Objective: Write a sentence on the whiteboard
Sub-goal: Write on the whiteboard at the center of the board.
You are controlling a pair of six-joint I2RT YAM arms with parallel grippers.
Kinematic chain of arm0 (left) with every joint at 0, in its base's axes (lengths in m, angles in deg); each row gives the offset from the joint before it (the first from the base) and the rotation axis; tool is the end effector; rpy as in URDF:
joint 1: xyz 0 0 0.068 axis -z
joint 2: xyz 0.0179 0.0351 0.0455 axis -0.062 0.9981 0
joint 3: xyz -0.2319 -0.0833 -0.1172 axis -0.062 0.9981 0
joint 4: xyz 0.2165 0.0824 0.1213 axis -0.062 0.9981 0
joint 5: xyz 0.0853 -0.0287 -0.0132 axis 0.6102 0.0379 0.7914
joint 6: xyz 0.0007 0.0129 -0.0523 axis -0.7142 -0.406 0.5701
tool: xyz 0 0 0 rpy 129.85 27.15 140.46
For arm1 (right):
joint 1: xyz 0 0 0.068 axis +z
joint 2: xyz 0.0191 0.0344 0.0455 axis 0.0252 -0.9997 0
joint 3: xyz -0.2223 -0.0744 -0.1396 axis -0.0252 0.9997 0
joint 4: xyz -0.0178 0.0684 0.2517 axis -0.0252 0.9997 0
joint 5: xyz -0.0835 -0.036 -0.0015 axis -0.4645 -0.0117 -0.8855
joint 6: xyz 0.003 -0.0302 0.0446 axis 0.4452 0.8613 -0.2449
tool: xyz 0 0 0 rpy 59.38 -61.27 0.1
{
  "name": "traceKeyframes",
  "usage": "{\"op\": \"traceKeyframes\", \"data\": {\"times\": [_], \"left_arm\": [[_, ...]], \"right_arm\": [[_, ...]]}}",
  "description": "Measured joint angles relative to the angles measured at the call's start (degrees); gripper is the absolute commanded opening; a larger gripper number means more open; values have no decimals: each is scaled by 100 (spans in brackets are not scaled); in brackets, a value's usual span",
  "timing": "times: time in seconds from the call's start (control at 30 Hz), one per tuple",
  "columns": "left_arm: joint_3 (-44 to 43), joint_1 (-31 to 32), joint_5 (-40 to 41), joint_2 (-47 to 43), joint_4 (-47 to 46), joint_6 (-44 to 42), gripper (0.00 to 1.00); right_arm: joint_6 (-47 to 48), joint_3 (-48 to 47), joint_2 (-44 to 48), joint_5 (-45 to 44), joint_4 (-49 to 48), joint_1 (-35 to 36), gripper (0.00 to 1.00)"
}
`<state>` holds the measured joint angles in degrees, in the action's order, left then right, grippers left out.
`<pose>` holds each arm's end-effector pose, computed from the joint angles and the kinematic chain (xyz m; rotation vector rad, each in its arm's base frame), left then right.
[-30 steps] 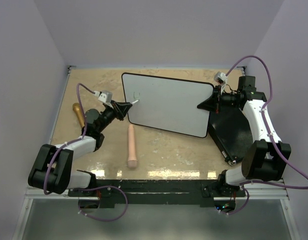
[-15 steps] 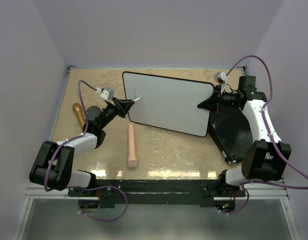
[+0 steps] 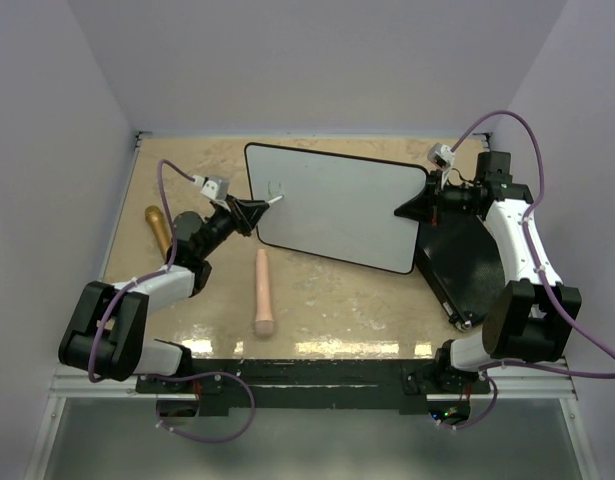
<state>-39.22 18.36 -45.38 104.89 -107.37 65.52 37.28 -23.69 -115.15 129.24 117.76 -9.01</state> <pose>0.2626 -0.0844 0.2282 0.2171 1.5553 -0.8657 0.2895 -0.0044 0.3136 -0.9165 1.7649 1.0520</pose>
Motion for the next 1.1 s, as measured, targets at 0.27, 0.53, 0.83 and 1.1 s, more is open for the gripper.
{"op": "traceKeyframes", "data": {"times": [0.27,0.53,0.83,1.1], "left_arm": [[142,2,26,50,94,-15,0],[153,22,70,79,334,-46,0],[-22,22,-44,184,341,17,0],[-435,33,-219,83,323,173,0]], "right_arm": [[2,0,0,-4,-11,0,0],[7,0,0,-24,-37,-2,0],[7,0,0,-59,-48,-11,0],[33,0,0,-59,-52,-15,0]]}}
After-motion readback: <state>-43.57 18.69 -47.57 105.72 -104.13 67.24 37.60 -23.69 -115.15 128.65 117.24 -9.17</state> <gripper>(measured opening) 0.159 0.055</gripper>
